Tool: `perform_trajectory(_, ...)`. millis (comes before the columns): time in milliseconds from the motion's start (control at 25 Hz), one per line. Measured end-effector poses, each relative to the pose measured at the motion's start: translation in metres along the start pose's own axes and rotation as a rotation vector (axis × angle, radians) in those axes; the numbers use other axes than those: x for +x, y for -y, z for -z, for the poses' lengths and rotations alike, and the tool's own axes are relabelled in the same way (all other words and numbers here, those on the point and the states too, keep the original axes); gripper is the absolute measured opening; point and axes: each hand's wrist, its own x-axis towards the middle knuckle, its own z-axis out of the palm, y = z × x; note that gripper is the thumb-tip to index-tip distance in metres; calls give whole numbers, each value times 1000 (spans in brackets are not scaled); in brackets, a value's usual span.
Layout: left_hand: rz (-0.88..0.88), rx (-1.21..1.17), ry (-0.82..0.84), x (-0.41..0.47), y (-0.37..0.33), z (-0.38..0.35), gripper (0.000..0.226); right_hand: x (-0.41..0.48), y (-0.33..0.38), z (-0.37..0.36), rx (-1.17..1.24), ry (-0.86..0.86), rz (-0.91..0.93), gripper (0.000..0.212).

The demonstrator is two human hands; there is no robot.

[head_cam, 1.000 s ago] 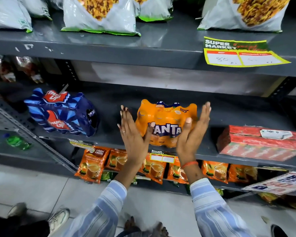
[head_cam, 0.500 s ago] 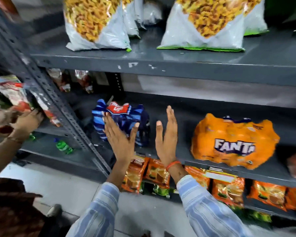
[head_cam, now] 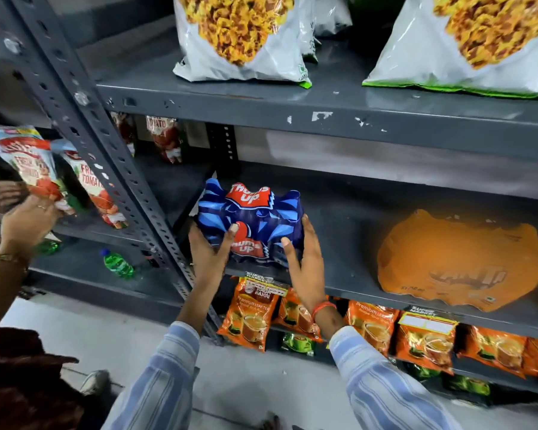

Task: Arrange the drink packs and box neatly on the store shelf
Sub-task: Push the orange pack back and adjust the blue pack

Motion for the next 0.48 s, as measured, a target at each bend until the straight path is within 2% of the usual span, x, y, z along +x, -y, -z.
perform_trajectory(160, -3, 64, 62, -19, 2, -17, 100, -6, -7, 25, 8, -44, -21, 59)
perform_trajectory(480, -46, 84, 58, -38, -2, -34, 96, -13, -14, 49, 3, -48, -76, 58)
